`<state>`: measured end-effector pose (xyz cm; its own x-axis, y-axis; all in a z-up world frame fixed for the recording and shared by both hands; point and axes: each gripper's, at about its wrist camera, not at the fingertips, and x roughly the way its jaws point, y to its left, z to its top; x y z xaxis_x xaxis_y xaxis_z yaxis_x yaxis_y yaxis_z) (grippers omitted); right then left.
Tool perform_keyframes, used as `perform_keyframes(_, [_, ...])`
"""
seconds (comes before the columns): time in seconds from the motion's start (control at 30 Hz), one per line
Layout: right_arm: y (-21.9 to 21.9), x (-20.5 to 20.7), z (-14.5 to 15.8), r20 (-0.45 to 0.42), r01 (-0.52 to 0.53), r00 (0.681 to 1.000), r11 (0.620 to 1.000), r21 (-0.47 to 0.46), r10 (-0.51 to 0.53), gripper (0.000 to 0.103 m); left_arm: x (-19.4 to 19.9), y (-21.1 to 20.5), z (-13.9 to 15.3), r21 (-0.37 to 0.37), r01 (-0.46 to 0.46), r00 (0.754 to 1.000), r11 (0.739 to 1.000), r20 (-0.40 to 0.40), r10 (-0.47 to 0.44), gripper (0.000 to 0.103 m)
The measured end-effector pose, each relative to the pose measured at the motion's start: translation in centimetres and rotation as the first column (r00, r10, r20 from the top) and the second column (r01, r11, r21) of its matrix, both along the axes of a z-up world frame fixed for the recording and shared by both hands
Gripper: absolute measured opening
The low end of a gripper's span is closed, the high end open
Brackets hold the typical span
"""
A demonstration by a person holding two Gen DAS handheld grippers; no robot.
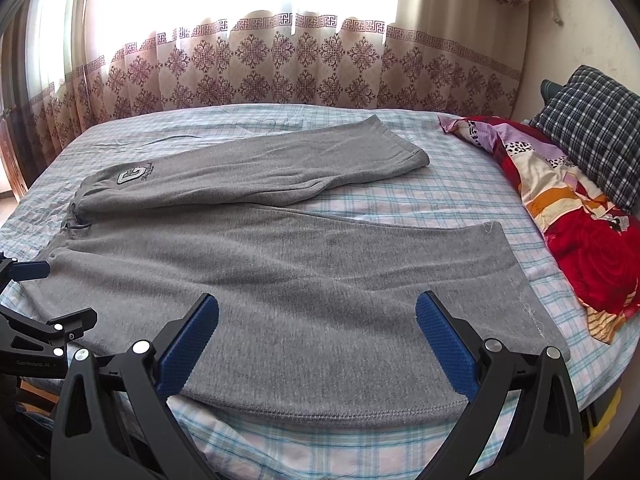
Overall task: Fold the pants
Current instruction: 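Move both open tools over the grey sweatpants lying on the bed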
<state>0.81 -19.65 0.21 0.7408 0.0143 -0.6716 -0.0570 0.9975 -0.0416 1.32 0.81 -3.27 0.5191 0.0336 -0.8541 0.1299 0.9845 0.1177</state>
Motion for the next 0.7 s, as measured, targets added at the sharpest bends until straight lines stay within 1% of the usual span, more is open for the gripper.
perform_keyframes(0.3, [0.2,0.5,-1.0,-0.048,-0.01,0.999,1.0,0.007,0.011,0.098,0.8,1.0,-1.7,-0.023,-0.039,0.996,0.999,-0.076,0.037,0.101])
perform_keyframes(0.47, [-0.2,0.8,-1.5,-0.074,0.008,0.997,1.0,0.013,-0.007,0.098,0.9,0.7,-1.8,-0.017,-0.024,0.997,1.0,-0.078,0.023,0.101])
perform_keyframes(0.6, [-1.6,1.5,-1.4,-0.091,0.046,0.995,0.999,0.023,-0.044,0.098,1.0,0.0,-1.8,-0.002,0.007,0.997,1.0,-0.074,-0.007,0.101])
perform_keyframes(0.7, [-4.3,2.8,-1.0,-0.103,0.081,0.992,0.995,0.052,-0.076,0.098,1.3,-0.5,-2.0,0.003,0.029,0.997,1.0,-0.079,-0.028,0.101])
